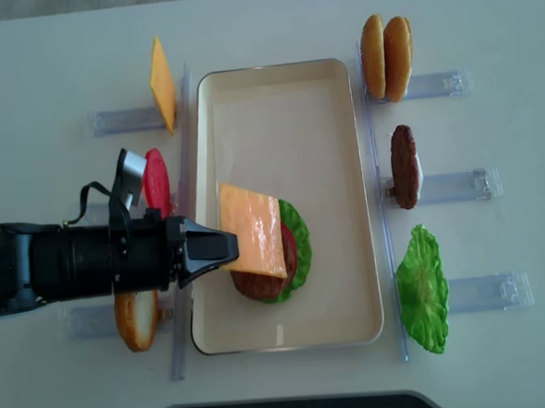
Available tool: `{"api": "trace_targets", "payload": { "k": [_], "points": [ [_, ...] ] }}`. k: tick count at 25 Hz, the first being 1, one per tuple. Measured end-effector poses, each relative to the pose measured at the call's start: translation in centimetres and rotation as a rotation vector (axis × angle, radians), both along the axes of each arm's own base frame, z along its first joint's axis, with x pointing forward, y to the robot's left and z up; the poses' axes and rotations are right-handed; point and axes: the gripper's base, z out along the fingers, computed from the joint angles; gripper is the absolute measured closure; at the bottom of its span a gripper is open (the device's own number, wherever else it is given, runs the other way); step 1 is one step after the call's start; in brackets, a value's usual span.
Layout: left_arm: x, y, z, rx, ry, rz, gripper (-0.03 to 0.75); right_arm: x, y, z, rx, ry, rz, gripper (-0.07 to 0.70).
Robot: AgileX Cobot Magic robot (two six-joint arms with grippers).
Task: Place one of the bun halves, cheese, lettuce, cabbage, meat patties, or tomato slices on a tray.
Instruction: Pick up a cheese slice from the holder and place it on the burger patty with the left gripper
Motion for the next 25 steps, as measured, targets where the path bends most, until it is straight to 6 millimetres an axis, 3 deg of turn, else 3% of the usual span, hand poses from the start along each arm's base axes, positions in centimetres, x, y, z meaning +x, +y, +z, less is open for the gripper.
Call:
{"api": "trace_targets", "payload": {
  "k": [5, 10, 17, 22, 25],
  "points": [
    [0.01, 0.03, -0.06, 0.008, 0.000, 0.001, 0.658, 0.00, 0.00, 0.00, 0.000, 0.000, 0.000, 0.352],
    [0.01, 0.09, -0.16, 0.019, 0.005, 0.004, 0.519, 0.00, 0.00, 0.00, 0.000, 0.000, 0.000, 0.352],
    [0.00, 0.09, -0.18, 0.018, 0.018, 0.010, 0.426, 0.00, 0.00, 0.00, 0.000, 0.000, 0.000, 0.352],
    [-0.07, 0.12, -0.25, 0.024, 0.035, 0.010, 0.251, 0.00, 0.00, 0.00, 0.000, 0.000, 0.000, 0.352],
    [-0.18, 0.13, -0.32, 0.030, 0.052, 0.005, 0.221, 0.00, 0.00, 0.00, 0.000, 0.000, 0.000, 0.352]
  ]
}}
